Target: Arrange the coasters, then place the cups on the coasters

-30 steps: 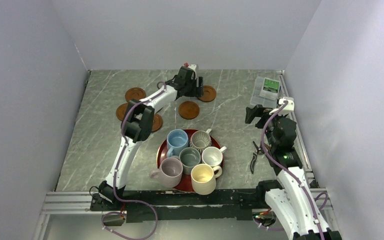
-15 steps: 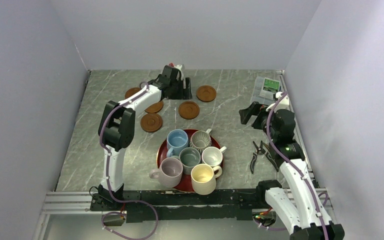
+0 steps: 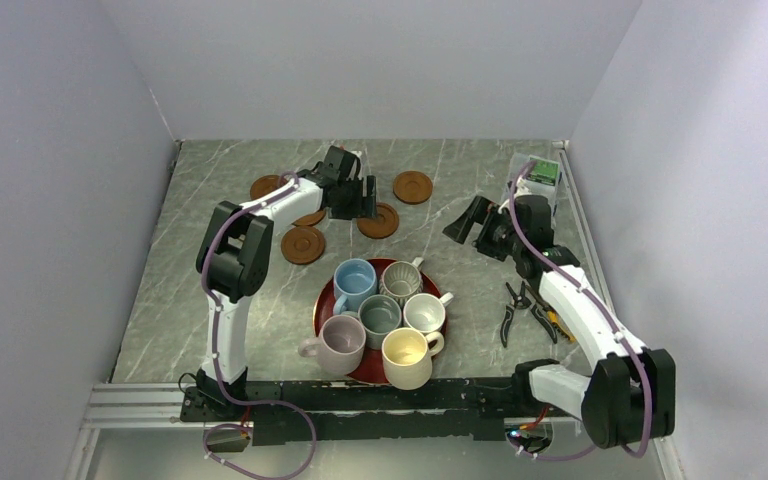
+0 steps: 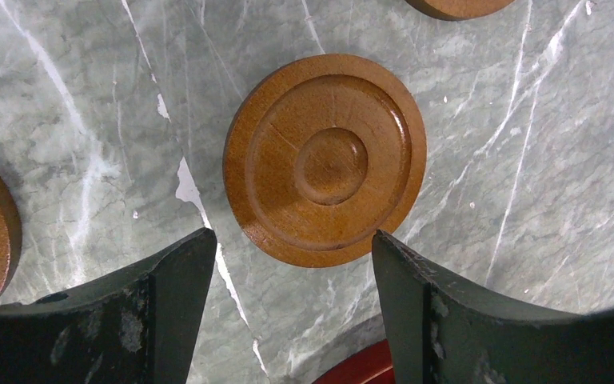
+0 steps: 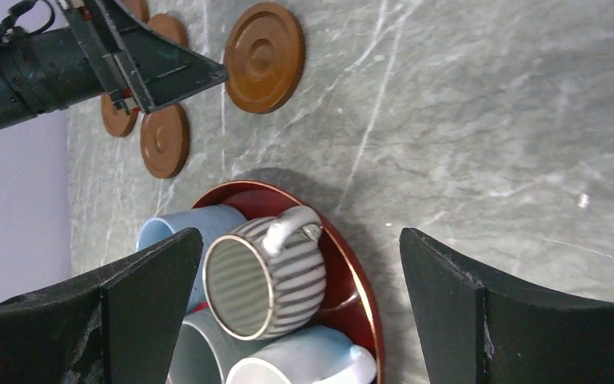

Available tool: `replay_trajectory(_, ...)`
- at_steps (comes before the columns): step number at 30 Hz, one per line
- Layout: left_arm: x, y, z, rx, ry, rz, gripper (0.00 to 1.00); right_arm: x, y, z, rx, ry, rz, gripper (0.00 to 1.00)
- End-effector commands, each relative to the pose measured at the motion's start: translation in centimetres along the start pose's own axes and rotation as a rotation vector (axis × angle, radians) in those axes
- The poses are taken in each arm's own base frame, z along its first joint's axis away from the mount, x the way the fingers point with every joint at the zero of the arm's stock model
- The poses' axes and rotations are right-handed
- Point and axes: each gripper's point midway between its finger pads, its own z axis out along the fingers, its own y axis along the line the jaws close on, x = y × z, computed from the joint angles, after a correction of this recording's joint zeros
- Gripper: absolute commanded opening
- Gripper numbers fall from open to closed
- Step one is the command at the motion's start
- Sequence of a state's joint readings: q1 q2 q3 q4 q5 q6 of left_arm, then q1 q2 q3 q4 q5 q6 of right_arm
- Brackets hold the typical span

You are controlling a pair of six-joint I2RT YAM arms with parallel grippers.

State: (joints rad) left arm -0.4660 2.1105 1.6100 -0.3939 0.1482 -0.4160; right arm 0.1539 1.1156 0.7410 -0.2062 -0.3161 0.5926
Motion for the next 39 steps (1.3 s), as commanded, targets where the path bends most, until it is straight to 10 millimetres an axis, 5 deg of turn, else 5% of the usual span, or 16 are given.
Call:
replay_trajectory(1,0.3,-0.4,0.2,0.035,0.012,-0.021,0.76,-2.6,4.0,1.2,-0.084,-0.053,-0.054,1.00)
replay_trajectory(7,1.3,-0.9,2.4,0.094,0.042,-0.047,0.71,-2.2,6.0,3.2,-0.045,0.005,-0.180,1.00)
replay_trajectory(13,2.0,-0.8,3.8,0.100,0.064,-0.064,0.66,-2.4,7.5,2.8,-0.121,-0.042,-0.197,1.00)
replay_trajectory(19,2.8,-2.1,4.8,0.131,0.075,-0.070,0.65,-2.0,6.2,2.3,-0.084,-0.055,-0.239,1.00)
replay_trajectory(26,3.7,-5.9,6.8,0.168,0.081,-0.058,0.64,-2.1,4.3,1.0,-0.011,-0.107,-0.292,1.00)
replay_trajectory(34,2.8,-7.9,8.3,0.121,0.002,-0.082,0.63,-1.8,3.8,-0.9,-0.011,-0.149,-0.346,1.00)
replay_trajectory(39,1.5,-8.3,7.5,0.103,-0.049,-0.070,0.65,-1.7,3.4,-1.8,0.004,-0.168,-0.356,1.00)
